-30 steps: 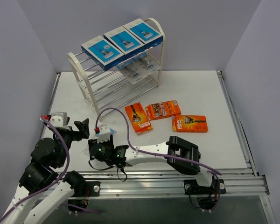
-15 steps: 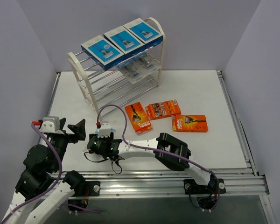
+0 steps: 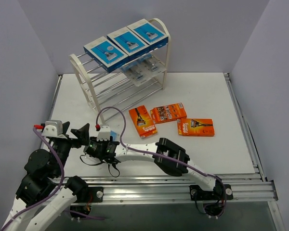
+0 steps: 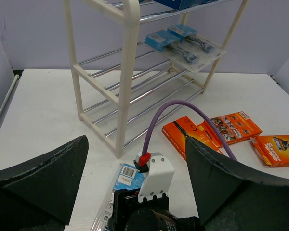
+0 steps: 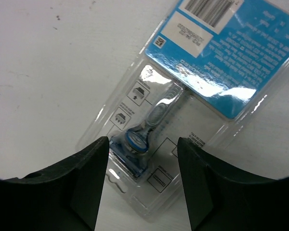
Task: Place and organize the shaving razors onto the shelf
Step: Grab a shaving razor with the right arm
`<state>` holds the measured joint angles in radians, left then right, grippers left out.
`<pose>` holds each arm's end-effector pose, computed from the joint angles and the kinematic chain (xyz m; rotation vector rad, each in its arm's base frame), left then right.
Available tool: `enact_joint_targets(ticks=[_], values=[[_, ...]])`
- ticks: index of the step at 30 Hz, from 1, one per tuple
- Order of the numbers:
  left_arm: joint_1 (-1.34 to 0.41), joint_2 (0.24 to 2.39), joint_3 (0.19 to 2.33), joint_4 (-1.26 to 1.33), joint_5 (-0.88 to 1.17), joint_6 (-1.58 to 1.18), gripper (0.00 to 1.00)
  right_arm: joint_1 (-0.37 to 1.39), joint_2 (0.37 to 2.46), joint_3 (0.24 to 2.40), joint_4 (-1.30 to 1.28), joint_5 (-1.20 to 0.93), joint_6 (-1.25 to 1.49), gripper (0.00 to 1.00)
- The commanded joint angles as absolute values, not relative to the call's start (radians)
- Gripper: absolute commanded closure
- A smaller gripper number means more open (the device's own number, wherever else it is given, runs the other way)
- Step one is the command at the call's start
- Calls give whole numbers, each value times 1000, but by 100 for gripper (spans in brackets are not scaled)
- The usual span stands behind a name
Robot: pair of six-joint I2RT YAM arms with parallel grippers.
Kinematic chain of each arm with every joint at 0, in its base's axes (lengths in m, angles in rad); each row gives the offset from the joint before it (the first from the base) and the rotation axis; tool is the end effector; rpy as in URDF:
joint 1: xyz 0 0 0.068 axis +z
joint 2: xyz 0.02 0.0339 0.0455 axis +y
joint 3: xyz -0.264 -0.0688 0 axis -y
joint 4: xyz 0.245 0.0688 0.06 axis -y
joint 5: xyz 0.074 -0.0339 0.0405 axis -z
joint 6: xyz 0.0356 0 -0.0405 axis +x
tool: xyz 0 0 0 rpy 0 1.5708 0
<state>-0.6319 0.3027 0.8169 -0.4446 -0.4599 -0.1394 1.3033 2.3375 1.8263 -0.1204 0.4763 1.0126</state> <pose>0.0557 -0.0212 0.3723 0.0005 1.5146 -0.2738 0.1562 0.5082 0.1737 -0.0510 2.2405 0.8173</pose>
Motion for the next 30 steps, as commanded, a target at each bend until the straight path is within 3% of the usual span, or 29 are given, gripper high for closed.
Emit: enact_joint_targets(ticks=[1, 13, 24, 30], values=[[-630, 304, 824, -399, -445, -149, 9, 1290, 2362, 1876, -245, 529, 1077, 46], [-635, 298, 824, -399, -439, -150, 9, 1249, 2434, 1930, -385, 494, 1111, 56], [-640, 301, 822, -400, -439, -150, 9, 1244, 2430, 1875, -445, 489, 1046, 57], [-641, 313, 825, -402, -439, -149, 9, 1255, 2393, 1798, -474, 492, 956, 63]])
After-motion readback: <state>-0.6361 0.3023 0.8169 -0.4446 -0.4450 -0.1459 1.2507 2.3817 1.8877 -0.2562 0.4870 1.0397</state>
